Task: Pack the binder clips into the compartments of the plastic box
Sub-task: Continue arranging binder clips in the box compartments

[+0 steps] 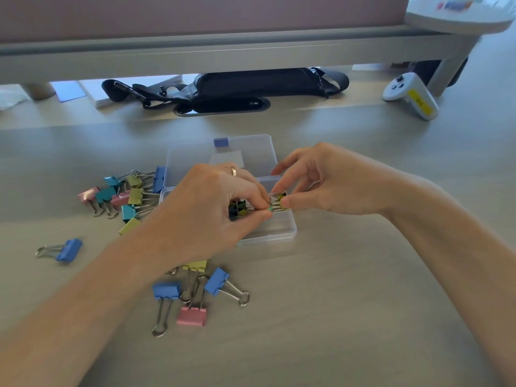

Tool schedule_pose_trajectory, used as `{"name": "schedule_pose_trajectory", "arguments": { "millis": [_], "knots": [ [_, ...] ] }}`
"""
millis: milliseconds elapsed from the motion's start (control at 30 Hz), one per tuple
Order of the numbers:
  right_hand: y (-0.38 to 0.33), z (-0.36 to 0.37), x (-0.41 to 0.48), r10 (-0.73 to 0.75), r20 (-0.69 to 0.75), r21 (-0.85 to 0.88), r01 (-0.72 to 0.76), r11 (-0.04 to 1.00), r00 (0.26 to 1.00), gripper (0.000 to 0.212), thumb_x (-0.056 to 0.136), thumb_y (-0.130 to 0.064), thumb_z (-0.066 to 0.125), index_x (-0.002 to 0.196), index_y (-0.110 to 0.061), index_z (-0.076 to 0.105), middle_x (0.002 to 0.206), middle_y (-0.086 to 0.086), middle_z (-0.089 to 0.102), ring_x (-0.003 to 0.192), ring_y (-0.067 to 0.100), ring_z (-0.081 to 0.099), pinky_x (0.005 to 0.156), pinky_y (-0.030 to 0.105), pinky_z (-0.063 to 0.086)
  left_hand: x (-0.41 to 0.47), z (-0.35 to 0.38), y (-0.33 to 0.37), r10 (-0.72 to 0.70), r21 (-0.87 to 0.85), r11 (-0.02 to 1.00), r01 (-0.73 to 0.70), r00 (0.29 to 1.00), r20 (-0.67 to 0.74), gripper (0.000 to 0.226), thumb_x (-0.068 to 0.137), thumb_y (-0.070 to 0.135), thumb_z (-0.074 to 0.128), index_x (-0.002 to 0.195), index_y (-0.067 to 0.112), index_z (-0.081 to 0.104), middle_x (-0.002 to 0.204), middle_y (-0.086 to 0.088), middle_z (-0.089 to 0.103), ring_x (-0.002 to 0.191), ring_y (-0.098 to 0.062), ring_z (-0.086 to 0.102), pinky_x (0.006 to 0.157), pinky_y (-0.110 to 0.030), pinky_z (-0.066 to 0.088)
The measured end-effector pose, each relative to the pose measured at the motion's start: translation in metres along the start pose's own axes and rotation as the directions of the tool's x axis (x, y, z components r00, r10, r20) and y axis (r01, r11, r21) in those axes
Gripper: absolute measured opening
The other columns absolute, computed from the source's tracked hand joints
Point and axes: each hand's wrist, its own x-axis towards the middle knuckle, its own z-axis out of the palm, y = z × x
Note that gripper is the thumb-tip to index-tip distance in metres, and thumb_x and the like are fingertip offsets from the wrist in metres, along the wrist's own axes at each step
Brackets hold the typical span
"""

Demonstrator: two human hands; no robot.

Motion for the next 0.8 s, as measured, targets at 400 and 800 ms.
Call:
{"name": "schedule_pose_trajectory", "arguments": {
  "millis": [400,800],
  "knots": [
    [-0.006,0.006,-0.001,-0.027,-0.057,-0.091,0.022,0.996,0.998,0.011,0.089,-0.038,0.079,0.099,-0.033,0.082,0.123,-0.022,0.06,0.078,-0.002,0.072,0.084,0.027,0.059,-0.014,-0.007,-0.01,0.105,0.169,0.979,-0.112,0.993,0.05,0.033,0.1,0.037,0.059,0.13,0.032,0.069,0.128,0.018,0.067,0.117,-0.004,0.06,0.102,-0.032,0.05],
    [0.001,0.007,0.002,-0.029,-0.063,0.002,0.03,1.0,0.998,0.007,0.087,-0.032,0.083,0.094,-0.034,0.083,0.124,-0.021,0.062,0.074,0.005,0.073,0.081,0.03,0.06,-0.011,-0.015,-0.003,0.19,0.316,0.909,-0.27,0.947,0.261,0.043,0.106,0.047,0.041,0.13,0.026,0.069,0.134,0.013,0.067,0.112,-0.011,0.066,0.101,-0.034,0.05]
  ]
}}
